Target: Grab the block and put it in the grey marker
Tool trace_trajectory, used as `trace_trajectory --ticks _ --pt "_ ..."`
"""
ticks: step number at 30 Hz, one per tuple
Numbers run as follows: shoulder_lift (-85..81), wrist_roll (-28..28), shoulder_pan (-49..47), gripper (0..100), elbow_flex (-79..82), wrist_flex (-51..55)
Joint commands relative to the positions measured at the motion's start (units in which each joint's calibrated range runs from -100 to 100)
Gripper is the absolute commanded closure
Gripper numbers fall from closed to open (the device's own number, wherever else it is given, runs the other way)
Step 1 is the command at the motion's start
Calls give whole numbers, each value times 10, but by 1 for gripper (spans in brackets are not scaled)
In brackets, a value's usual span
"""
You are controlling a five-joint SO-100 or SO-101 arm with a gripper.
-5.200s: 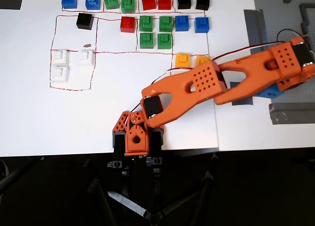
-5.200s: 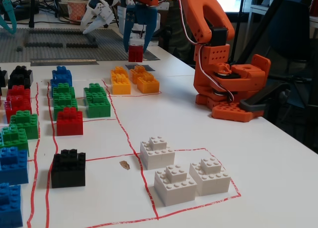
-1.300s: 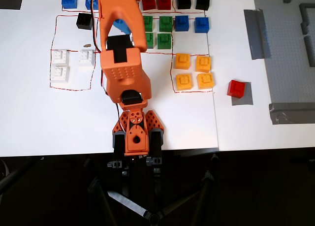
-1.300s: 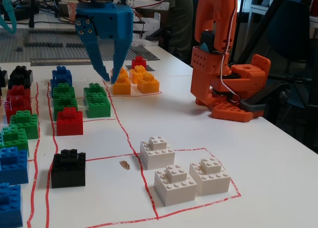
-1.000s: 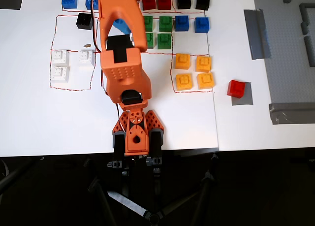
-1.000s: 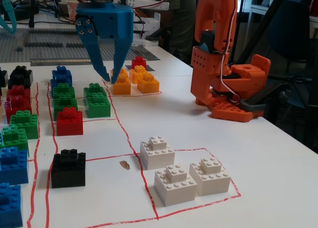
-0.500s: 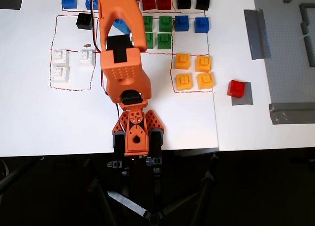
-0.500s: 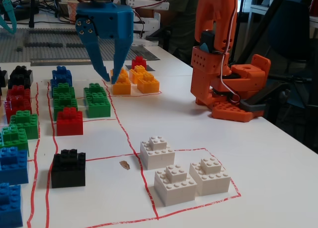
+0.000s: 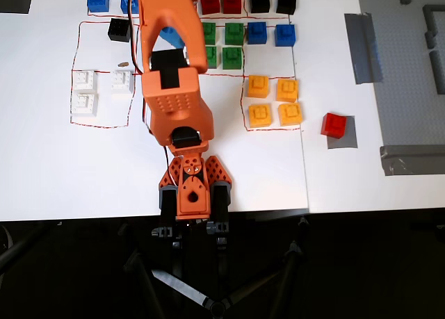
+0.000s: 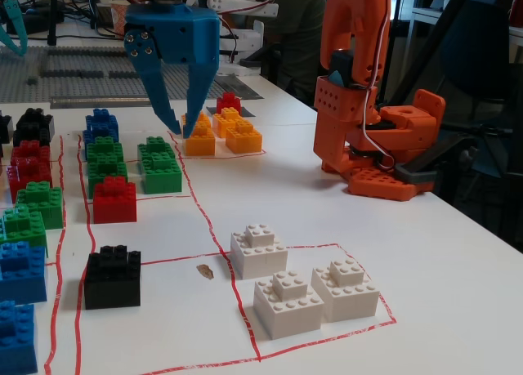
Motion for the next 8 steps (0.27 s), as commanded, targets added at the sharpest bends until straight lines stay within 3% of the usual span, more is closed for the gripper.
trace_trajectory --ticks 1,8 --pt "-23 -1 -24 99 -24 0" --pt "-21 -1 -24 99 -25 0"
